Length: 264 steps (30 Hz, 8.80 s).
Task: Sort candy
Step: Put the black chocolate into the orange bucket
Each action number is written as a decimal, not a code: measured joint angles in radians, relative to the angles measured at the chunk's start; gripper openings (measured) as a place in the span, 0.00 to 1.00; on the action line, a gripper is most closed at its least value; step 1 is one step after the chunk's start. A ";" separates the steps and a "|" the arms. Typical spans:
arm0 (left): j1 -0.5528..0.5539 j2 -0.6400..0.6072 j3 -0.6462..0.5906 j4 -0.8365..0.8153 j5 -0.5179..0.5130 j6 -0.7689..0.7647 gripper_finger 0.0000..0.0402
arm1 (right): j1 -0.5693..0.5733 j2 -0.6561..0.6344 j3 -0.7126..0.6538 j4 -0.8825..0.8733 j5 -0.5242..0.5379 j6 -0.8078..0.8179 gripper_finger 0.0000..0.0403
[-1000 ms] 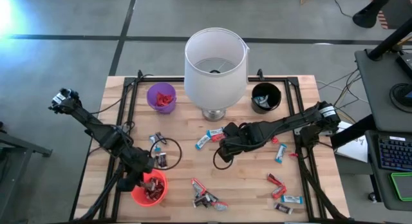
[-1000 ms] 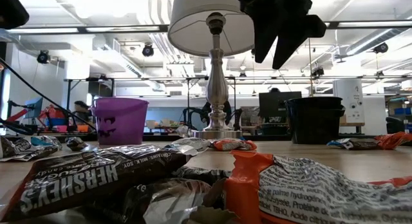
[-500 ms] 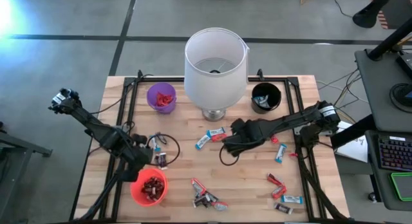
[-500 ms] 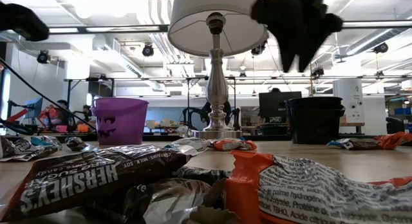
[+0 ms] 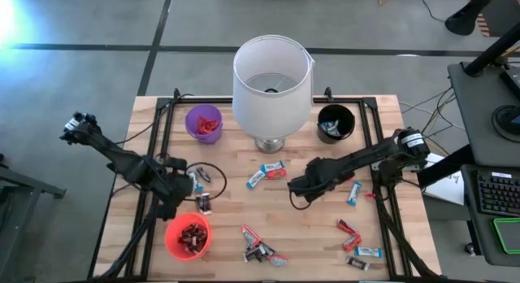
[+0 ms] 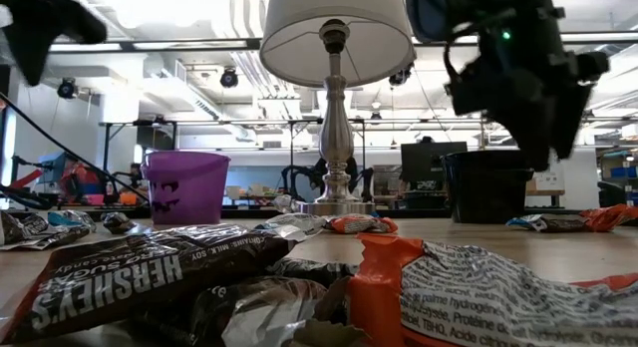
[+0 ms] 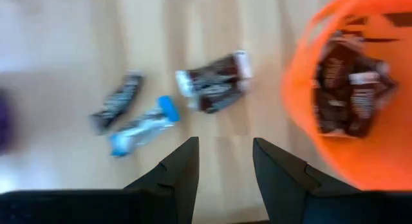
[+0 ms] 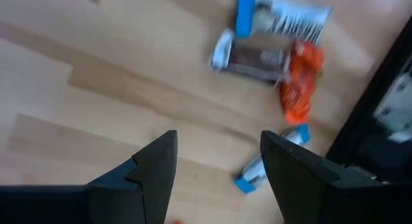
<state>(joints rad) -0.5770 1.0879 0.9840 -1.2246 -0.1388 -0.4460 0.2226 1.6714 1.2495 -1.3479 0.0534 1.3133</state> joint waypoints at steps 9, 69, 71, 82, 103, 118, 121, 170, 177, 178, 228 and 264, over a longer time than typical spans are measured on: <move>0.004 -0.020 0.155 -0.103 -0.243 0.052 0.32 | 0.062 -0.001 -0.044 0.068 -0.126 0.140 0.53; 0.013 -0.091 0.226 -0.239 -0.473 -0.459 0.32 | 0.597 -0.007 -0.300 0.417 -0.254 0.069 0.44; 0.013 -0.091 0.226 -0.237 -0.472 -0.459 0.32 | 0.597 -0.007 -0.304 0.420 -0.254 0.069 0.37; 0.013 -0.091 0.226 -0.234 -0.472 -0.459 0.32 | 0.598 -0.040 -0.311 0.412 -0.240 0.098 0.04; 0.013 -0.091 0.226 -0.182 -0.467 -0.458 0.34 | 0.555 -0.228 -0.195 0.410 -0.022 0.263 0.04; 0.013 -0.066 0.227 -0.128 -0.515 -0.407 0.51 | 0.361 -0.229 -0.033 0.433 0.147 0.017 0.04; 0.013 -0.045 0.227 -0.082 -0.530 -0.362 0.50 | 0.317 -0.229 -0.006 0.474 0.170 -0.060 0.04; 0.251 0.240 0.227 0.798 -0.075 0.280 0.48 | 0.077 -0.028 0.335 0.765 0.231 -0.555 0.04; 0.252 0.242 0.227 0.841 -0.054 0.307 0.48 | 0.075 -0.019 0.335 0.815 0.235 -0.558 0.04; 0.252 0.244 0.227 0.842 -0.053 0.307 0.48 | 0.074 -0.017 0.335 0.820 0.234 -0.560 0.04; 0.287 0.251 0.227 0.849 0.000 0.310 0.03 | 0.076 -0.008 0.335 0.859 0.175 -0.563 0.04; 0.320 0.119 0.227 0.212 -0.182 0.285 0.01 | 0.090 -0.010 0.334 0.489 -0.114 -0.368 0.44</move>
<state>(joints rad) -0.2566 1.2070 1.2110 -1.0130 -0.3206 -0.1609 0.3121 1.6611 1.5839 -0.8586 -0.0605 0.9457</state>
